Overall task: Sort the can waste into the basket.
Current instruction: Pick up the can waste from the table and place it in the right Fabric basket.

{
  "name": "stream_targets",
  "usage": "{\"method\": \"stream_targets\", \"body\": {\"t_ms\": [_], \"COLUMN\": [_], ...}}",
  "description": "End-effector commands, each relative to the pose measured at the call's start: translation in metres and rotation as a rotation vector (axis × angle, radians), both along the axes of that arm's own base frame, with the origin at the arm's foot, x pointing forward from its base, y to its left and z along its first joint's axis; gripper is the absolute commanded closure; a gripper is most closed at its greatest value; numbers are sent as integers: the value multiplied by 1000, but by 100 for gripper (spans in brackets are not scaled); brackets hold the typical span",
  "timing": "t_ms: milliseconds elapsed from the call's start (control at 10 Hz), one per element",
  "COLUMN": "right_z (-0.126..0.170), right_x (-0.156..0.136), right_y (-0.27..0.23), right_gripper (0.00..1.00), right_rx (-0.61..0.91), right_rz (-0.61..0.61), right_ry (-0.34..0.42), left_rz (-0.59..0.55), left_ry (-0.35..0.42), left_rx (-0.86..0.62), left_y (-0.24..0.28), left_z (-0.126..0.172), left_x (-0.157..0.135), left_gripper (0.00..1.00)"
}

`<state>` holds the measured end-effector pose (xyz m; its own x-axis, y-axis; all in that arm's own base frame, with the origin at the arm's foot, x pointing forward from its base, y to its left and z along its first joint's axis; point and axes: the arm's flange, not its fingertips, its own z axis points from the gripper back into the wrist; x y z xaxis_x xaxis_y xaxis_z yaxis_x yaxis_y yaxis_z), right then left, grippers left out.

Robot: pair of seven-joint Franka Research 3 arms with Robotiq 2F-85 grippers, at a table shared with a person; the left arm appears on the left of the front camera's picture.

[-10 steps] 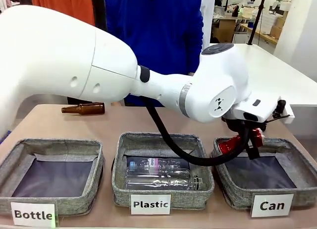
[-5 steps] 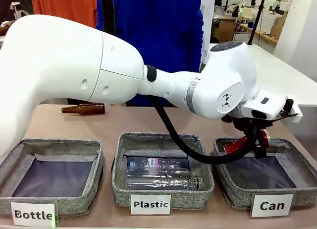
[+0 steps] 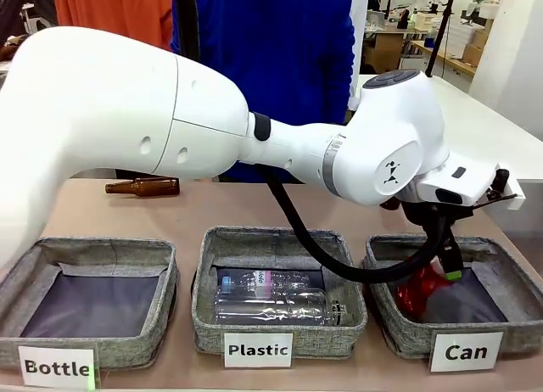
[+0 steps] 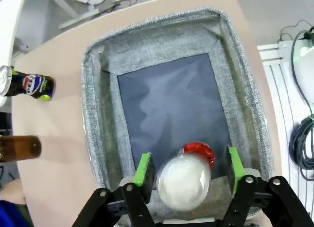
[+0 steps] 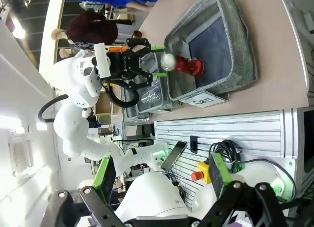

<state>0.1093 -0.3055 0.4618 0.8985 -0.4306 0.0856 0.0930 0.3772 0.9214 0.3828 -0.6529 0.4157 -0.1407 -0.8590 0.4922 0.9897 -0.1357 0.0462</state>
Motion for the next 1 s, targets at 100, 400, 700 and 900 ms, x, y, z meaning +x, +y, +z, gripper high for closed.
{"method": "stream_targets", "body": {"t_ms": [100, 400, 700, 900], "right_z": [0, 2, 4, 6], "right_x": [-9, 21, 71, 101], "right_y": [-2, 15, 72, 119], "right_gripper": [0, 0, 0, 0], "right_rx": [-5, 15, 30, 79], "right_rz": [-25, -8, 117, 227], "right_ry": [-14, -35, -21, -59], "left_rz": [18, 135, 242, 399], "left_ry": [18, 119, 273, 320], "left_rx": [-24, -18, -76, -212], "left_y": [15, 94, 234, 342], "left_z": [16, 59, 107, 115], "left_x": [2, 17, 18, 14], "left_gripper": [0, 0, 0, 0]}}
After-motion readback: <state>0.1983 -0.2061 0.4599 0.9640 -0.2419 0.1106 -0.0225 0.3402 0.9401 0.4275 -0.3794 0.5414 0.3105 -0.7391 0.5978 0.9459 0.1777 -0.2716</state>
